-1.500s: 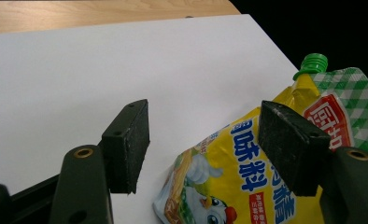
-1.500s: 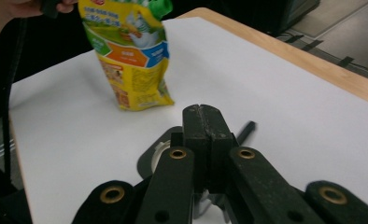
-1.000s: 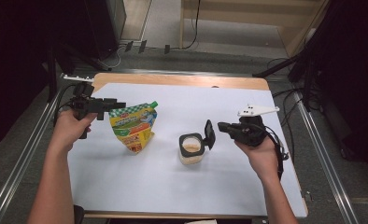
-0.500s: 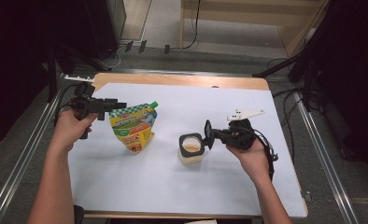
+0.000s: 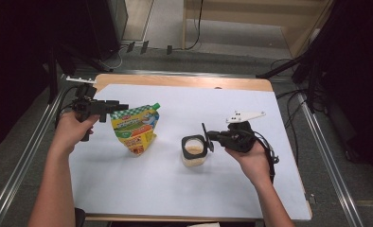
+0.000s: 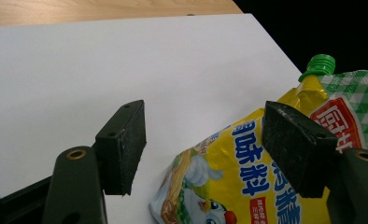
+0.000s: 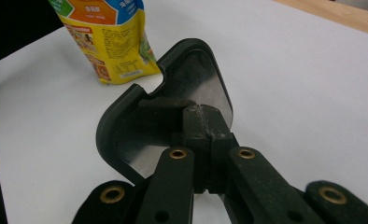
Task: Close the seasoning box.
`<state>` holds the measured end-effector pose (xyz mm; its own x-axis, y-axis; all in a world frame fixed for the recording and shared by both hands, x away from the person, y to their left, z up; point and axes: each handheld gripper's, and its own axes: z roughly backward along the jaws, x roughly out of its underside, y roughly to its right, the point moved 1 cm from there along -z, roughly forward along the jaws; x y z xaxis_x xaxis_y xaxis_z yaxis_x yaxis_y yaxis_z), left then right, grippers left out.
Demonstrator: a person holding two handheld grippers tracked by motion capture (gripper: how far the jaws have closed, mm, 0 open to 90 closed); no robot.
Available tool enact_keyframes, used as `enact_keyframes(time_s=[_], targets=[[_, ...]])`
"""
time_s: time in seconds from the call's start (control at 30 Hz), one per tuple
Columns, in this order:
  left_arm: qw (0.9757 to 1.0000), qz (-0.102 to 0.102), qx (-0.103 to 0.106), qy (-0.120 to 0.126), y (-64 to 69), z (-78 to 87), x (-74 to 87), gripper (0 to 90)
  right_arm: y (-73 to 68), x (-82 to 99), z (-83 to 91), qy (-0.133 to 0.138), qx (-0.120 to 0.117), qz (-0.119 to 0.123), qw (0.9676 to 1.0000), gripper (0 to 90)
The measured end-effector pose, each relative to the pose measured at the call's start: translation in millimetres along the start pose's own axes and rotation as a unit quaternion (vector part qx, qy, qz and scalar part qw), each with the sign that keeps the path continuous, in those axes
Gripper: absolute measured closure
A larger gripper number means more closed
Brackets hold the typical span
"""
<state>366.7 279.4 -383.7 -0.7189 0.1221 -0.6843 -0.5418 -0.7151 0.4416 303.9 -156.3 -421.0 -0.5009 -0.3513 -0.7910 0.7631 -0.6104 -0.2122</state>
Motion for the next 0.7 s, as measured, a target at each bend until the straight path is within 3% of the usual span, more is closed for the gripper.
enact_keyframes(time_s=[0.33, 0.7], targets=[[1.0000, -0.001, -0.002, 0.001, -0.5, 0.7, 0.4, 31.7, -6.3, 0.2, -7.9, -0.004, -0.010, 0.010, 0.9999, 90.0], [1.0000, 0.001, -0.004, 0.002, -1.9, 1.0, 0.8, 31.5, -12.6, 6.0, -25.1, -0.032, -0.022, 0.019, 0.9991, 90.0]])
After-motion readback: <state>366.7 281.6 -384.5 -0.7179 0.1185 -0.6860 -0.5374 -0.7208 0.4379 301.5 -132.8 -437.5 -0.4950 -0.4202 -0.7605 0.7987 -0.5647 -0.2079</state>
